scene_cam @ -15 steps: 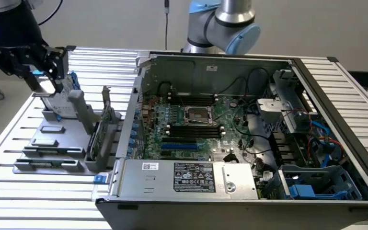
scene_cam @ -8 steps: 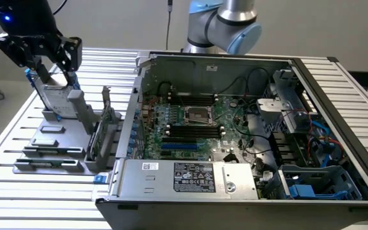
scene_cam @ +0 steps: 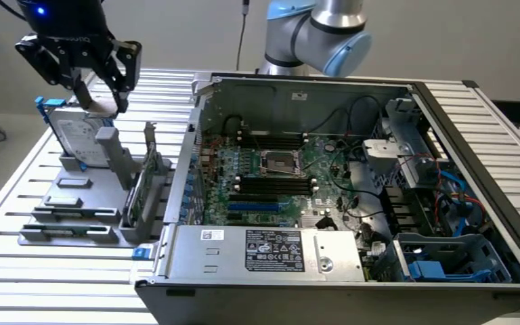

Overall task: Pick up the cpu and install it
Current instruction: 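Pick up the cpu and move it towards the insertion slot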

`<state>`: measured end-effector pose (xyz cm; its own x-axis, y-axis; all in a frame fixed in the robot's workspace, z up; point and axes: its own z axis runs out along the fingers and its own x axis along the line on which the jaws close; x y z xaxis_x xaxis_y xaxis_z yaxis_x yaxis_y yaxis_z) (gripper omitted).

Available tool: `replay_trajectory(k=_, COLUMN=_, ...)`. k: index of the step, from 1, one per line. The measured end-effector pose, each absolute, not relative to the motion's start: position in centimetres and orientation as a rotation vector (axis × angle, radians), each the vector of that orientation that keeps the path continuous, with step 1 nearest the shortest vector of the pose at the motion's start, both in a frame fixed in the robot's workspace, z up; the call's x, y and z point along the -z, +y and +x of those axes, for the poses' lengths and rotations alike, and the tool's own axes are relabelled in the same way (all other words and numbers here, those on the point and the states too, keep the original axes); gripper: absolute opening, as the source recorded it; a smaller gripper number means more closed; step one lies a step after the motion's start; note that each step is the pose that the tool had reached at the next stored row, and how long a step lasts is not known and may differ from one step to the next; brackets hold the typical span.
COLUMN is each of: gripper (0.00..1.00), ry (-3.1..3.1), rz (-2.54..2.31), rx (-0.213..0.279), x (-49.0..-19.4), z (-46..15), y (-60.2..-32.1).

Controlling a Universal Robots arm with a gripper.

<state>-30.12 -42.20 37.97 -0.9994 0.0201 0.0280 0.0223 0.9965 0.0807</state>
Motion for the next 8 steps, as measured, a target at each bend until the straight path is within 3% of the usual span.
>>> replay_trajectory(k=8, gripper=0.55, ry=-3.101, rz=-0.034, rx=0.126, x=-39.2, z=-26.6, y=-42.2)
